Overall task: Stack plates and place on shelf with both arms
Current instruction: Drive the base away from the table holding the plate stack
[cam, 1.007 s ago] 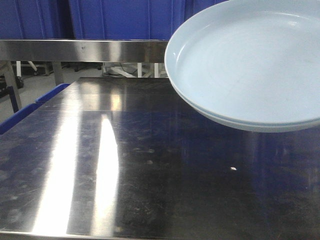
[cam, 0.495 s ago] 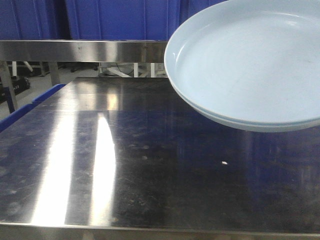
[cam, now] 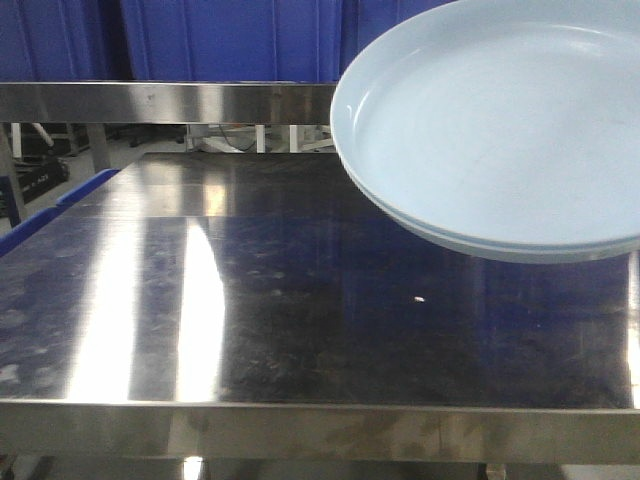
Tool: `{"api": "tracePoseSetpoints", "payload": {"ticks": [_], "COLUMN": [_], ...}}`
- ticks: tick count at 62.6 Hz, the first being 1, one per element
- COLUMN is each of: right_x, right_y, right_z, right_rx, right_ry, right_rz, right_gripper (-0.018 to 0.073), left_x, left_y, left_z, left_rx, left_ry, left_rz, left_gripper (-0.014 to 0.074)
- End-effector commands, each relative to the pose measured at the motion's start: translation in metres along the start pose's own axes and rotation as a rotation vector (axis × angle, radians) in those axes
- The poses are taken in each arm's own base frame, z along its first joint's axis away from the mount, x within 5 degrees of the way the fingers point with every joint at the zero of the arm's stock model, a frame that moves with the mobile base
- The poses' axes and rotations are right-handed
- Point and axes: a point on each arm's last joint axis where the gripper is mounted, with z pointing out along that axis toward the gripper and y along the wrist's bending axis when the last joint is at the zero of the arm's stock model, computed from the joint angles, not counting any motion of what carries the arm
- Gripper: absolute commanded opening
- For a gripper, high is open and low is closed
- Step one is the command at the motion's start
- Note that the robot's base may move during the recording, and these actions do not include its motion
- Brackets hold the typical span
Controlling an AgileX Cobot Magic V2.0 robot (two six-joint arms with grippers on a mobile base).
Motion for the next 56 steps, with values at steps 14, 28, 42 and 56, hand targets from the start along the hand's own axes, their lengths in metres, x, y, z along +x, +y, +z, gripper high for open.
{"api": "tracePoseSetpoints", "payload": {"ticks": [14, 28, 42, 56], "right_x": [-0.0156, -0.0156, -0.0156, -0.0156], "right_y": [0.0032, 0.0032, 0.0032, 0.0032], "right_z": [-0.0097, -0.0097, -0.0097, -0.0097], "right_rx": [-0.024, -0.024, -0.024, -0.024], "right_ry": [-0.129, -0.129, -0.129, -0.129], "right_rz": [0.001, 0.001, 0.001, 0.001], "right_gripper": [0.0048, 0.0048, 0.0048, 0.0048], "left_x": [-0.0179, -0.0179, -0.0179, -0.0179], "left_y": [0.0003, 0.0003, 0.0003, 0.0003], "left_z": [-0.0026, -0.0026, -0.0026, -0.0026], "left_rx": [-0.005, -0.005, -0.005, -0.005], "left_ry": [-0.112, -0.112, -0.112, -0.112], "left_rz": [-0.002, -0.002, -0.002, -0.002], "left_gripper": [0.0088, 0.0087, 0.0087, 0.0087]}}
